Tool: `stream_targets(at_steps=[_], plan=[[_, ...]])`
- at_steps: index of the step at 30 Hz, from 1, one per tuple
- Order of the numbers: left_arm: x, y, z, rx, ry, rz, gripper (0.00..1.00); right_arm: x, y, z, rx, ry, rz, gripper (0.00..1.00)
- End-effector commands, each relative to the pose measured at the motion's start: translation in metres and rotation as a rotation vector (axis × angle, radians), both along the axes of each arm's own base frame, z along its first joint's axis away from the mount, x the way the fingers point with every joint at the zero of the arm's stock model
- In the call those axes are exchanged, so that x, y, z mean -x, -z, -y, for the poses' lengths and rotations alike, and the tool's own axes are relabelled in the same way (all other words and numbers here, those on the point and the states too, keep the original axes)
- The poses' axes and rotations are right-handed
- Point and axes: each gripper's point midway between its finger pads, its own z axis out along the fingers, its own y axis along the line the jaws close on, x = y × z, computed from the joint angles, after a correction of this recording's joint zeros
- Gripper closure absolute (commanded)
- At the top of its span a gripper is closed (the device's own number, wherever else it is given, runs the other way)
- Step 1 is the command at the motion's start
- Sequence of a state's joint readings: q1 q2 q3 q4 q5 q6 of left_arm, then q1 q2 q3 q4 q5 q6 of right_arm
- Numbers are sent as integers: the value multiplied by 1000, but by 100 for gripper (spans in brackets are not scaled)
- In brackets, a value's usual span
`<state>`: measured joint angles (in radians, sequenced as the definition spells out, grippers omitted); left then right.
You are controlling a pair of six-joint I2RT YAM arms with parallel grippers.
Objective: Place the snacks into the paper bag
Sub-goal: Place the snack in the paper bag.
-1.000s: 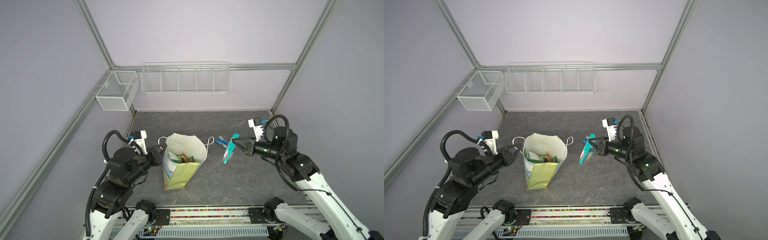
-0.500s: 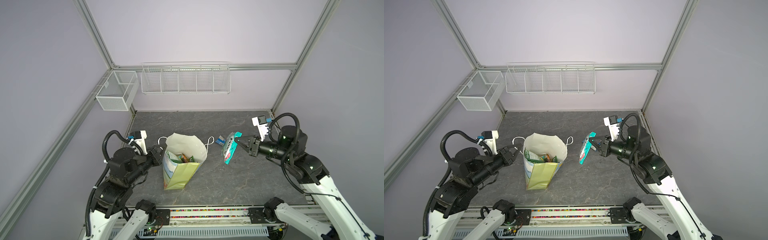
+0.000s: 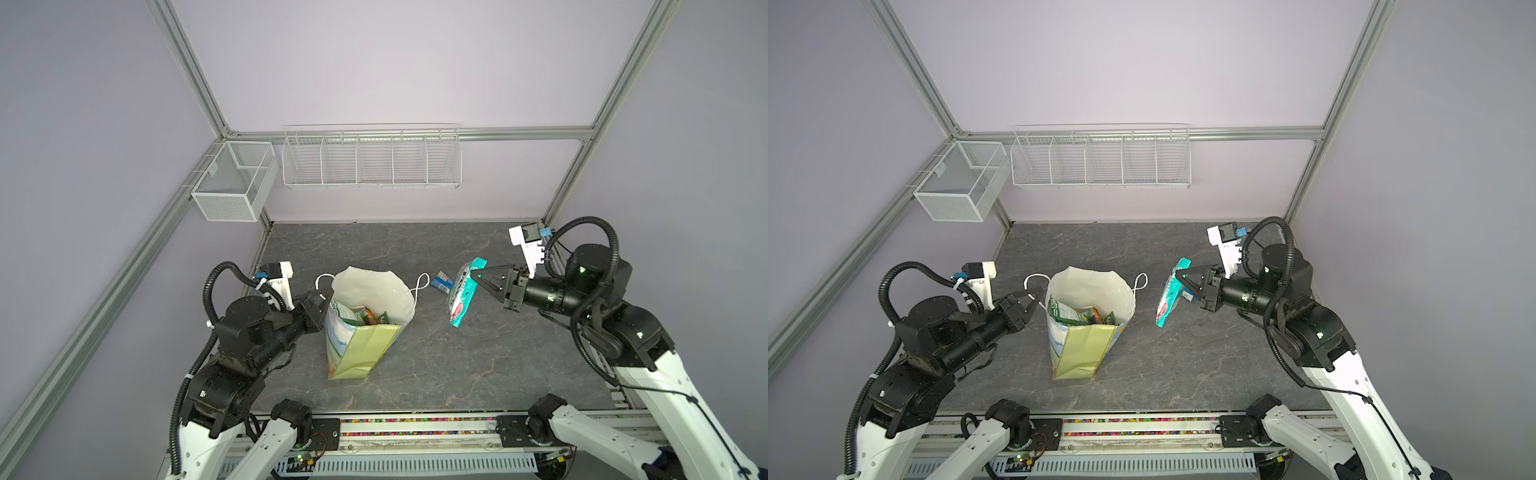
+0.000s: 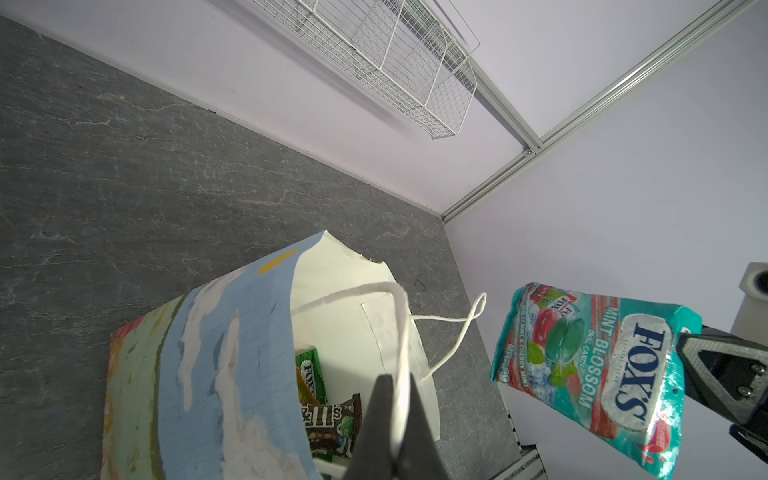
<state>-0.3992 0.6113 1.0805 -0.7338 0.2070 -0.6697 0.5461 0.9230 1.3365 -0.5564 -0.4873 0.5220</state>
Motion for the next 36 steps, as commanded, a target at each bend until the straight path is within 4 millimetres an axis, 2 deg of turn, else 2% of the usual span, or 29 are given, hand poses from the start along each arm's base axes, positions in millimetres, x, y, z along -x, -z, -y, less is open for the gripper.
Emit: stream_targets(at_steps=[1,21,36], plan=[[1,-13,0,27,0,45,100,7,-24,-4,-27,-37,86,93],[1,-8,0,23,1,42,100,18,-53,-20,-32,-116,129,93],[2,-9,-1,22,1,46,100,15,-72,-49,-39,-205,145,93]])
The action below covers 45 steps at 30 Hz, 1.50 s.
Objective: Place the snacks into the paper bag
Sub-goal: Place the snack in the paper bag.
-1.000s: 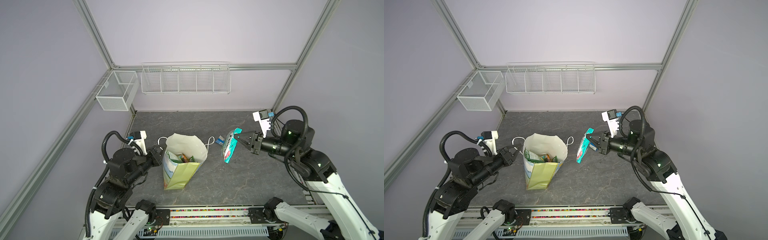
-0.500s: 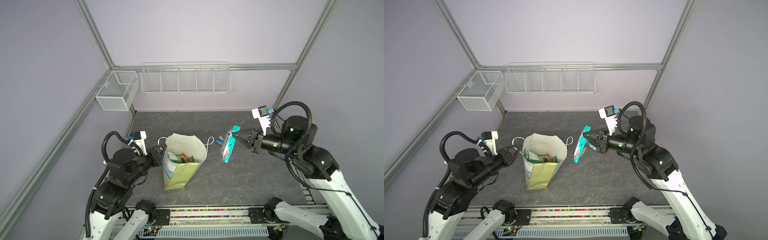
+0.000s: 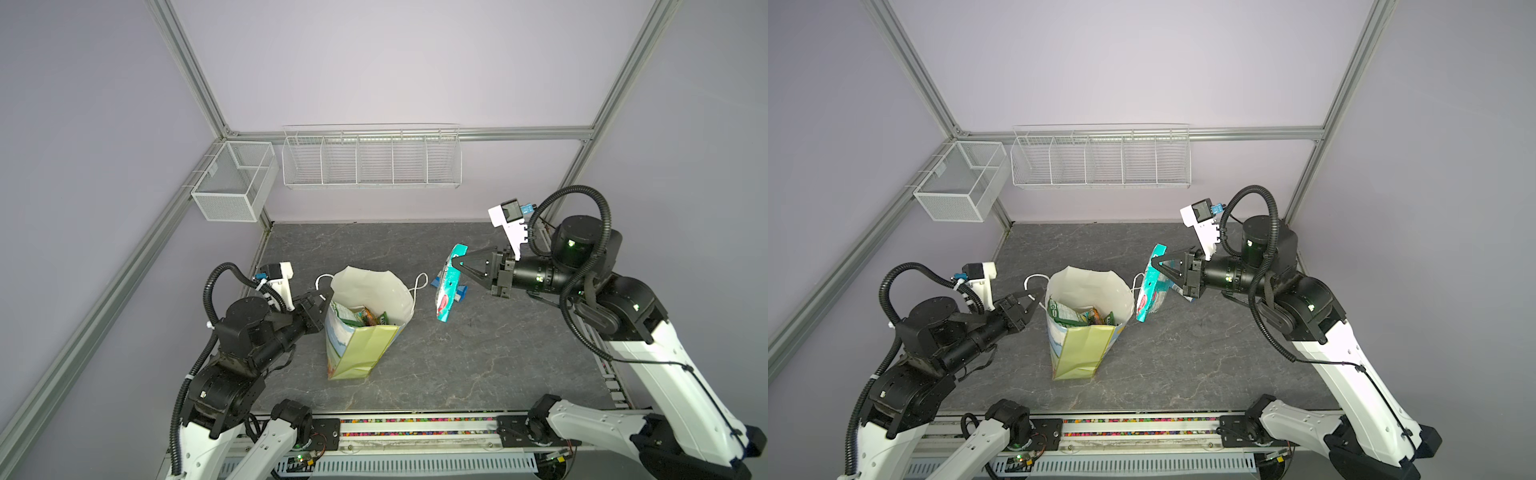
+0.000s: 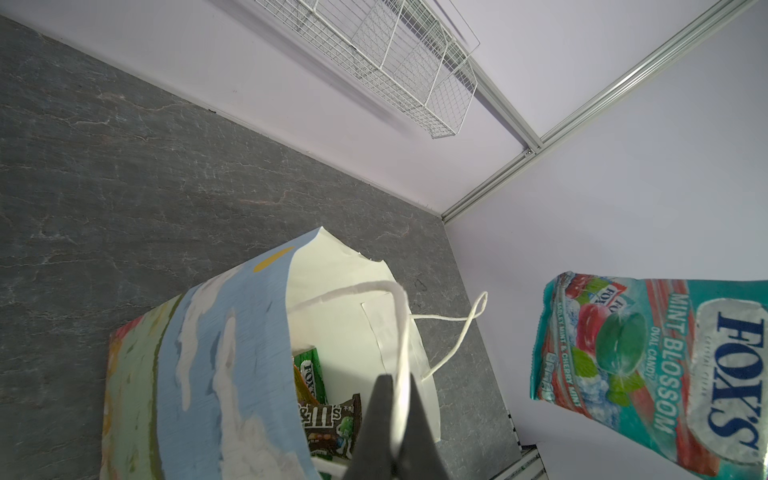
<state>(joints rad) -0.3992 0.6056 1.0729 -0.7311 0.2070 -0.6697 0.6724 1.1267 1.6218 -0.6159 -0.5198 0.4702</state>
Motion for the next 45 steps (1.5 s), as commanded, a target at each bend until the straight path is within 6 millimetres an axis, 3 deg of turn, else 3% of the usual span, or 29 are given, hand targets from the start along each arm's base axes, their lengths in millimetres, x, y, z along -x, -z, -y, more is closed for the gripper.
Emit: stream_targets(at_steps=[1,24,45], plan=[[2,-11,-1,21,1,46,100,7,-23,-6,-46,-48,78,93],[7,-16,-4,21,-1,58,100,-5,-28,-60,-42,-161,59,93],[14,-11,-8,13,-7,59,100,-21,-10,-106,-23,-222,8,93]])
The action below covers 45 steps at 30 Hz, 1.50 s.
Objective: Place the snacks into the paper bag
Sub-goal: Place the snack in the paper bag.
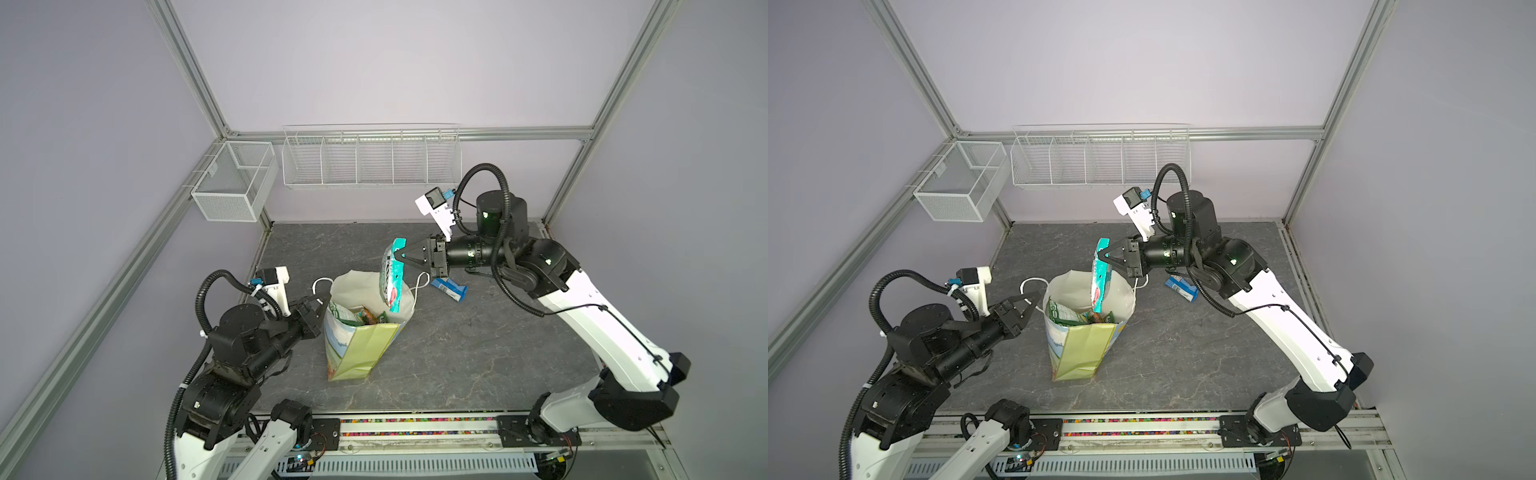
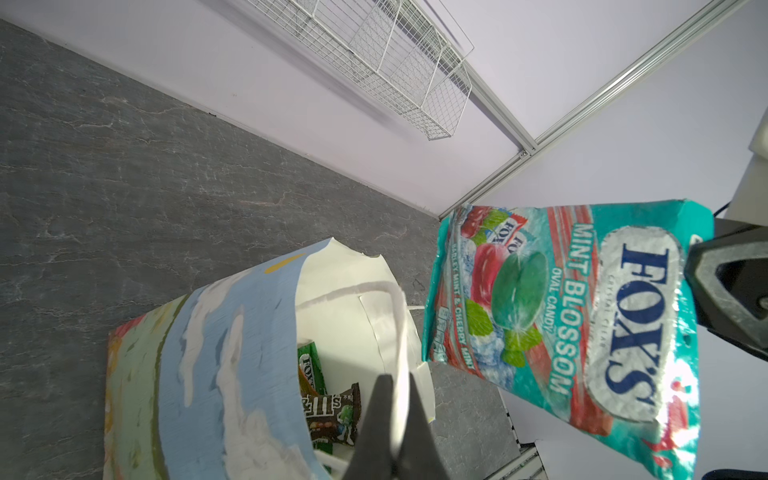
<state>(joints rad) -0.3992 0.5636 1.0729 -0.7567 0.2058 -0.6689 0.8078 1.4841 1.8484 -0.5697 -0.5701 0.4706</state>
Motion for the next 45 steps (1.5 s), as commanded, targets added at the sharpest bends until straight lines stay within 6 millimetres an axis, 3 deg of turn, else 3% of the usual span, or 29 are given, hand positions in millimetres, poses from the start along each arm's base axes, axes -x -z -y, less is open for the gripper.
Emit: stream_targets(at_steps=[1,20,45], plan=[[3,-8,-3,7,-6,43,100,6,-27,-8,-80,-42,68,93],[6,-6,-5,4,-12,45,100,14,-4,-55,-50,-141,12,93],[12,-4,-15,-11,-47,50,100,37,13,-83,-104,-279,-117,93]])
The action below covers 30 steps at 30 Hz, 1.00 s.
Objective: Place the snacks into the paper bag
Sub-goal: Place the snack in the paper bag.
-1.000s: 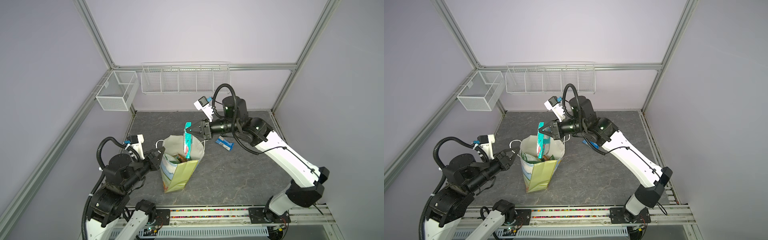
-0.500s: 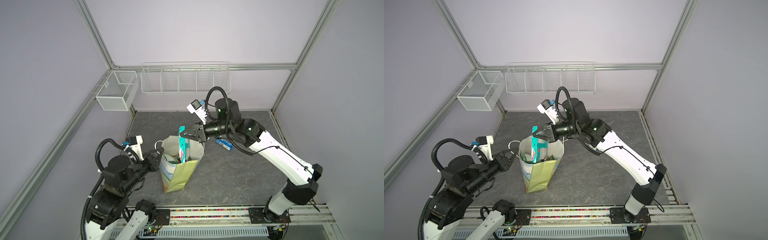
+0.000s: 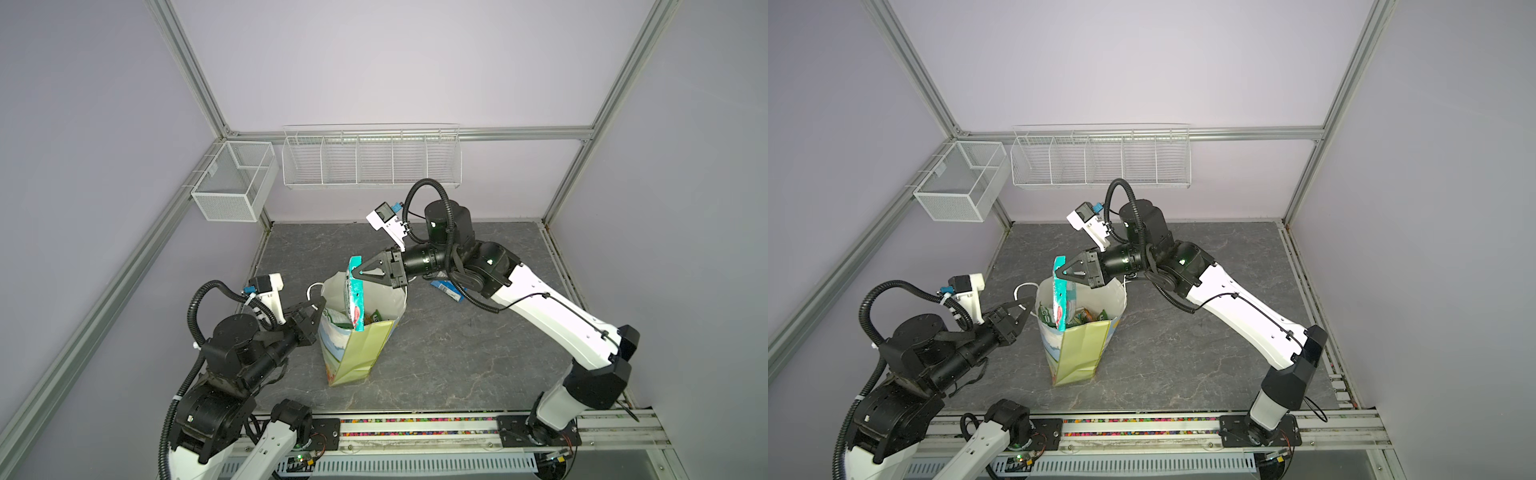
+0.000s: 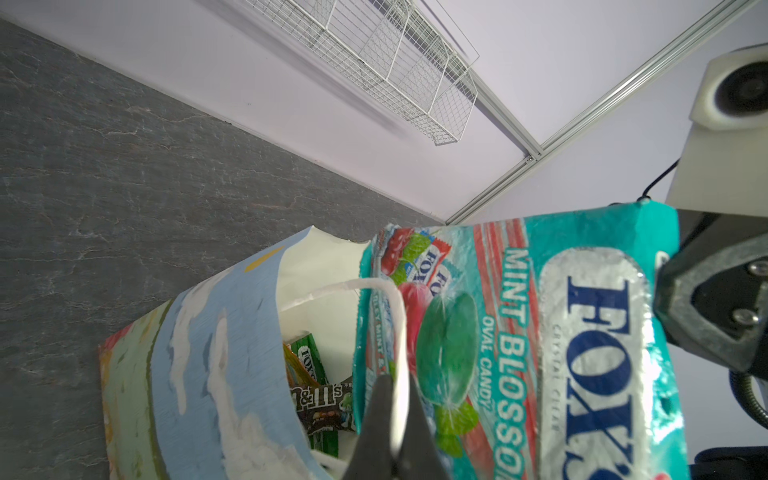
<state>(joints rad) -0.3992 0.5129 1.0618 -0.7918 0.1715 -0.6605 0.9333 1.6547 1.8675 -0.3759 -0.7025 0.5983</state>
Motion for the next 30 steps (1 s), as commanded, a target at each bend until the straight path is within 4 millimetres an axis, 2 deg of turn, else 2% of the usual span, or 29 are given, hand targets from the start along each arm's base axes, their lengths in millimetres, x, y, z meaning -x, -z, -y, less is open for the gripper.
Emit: stream_targets(at_steps=[1,15,22,30], plan=[[3,-7,-5,1,-15,39,100,9,-7,-9,-54,-54,-2,93],[8,1,-15,-31,-55,24,100,21,5,-22,-44,-99,-40,93],[8,13,-24,-69,-100,0,100,23,9,-28,-44,-119,-57,93],[11,16,-28,-78,-111,-4,100,22,14,-36,-47,-133,-76,93]])
